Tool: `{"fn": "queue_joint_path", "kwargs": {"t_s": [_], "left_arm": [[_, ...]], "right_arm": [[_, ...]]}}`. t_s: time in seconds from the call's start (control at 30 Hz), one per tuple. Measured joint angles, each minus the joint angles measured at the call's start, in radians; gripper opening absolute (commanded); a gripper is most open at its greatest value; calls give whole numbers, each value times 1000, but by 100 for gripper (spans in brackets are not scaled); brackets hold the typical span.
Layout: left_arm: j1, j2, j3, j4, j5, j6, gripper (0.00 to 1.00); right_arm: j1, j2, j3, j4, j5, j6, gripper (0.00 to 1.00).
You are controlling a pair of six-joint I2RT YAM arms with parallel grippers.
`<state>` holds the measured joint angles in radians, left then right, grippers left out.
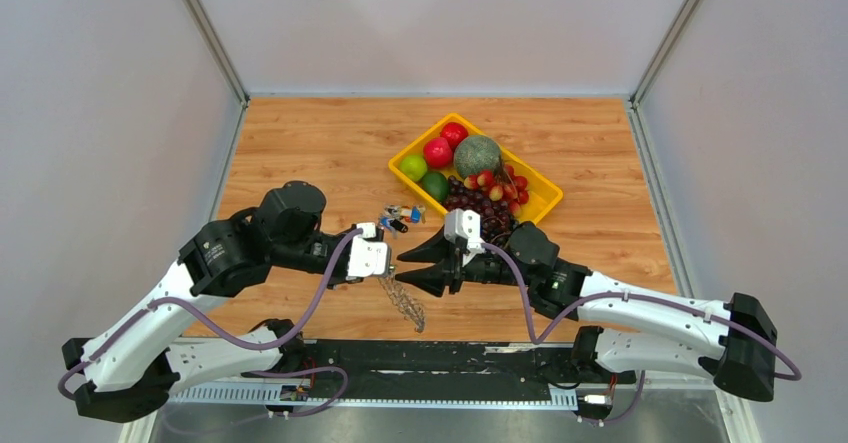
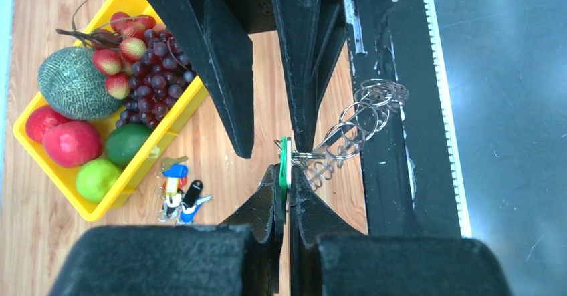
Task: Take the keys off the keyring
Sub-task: Remove the key from the keyring.
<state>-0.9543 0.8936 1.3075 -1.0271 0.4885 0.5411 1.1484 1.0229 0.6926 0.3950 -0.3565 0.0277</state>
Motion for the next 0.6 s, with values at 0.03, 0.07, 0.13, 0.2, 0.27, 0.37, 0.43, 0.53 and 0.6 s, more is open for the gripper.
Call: {"fn": "queue_joint_path", "kwargs": {"t_s": [0.03,0.07,0.13,0.2,0.27,0.37,0.43,0.53,0.6], "left_arm": [[0,0,-2,0,0,0,0],[0,-1,-4,0,0,0,0],[0,-1,-7,0,0,0,0],[0,-1,-9,0,0,2,0],[0,-1,-9,0,0,5,0],[0,-1,-9,0,2,7,0],[0,-1,-9,0,6,7,0],[0,-2,-9,1,14,8,0],[0,-4,-9,3,16,8,0]], "right_arm": [[0,-3,0,0,-2,2,40],[0,-8,0,1,-4,6,40],[0,-18,0,8,-10,14,40],[0,-29,0,18,-22,24,40],[0,-34,0,27,-34,30,40],[0,-33,3,29,-48,35,39],[0,-25,10,29,-54,37,39],[0,-7,21,29,-57,40,39],[0,0,21,29,-58,42,40]]}}
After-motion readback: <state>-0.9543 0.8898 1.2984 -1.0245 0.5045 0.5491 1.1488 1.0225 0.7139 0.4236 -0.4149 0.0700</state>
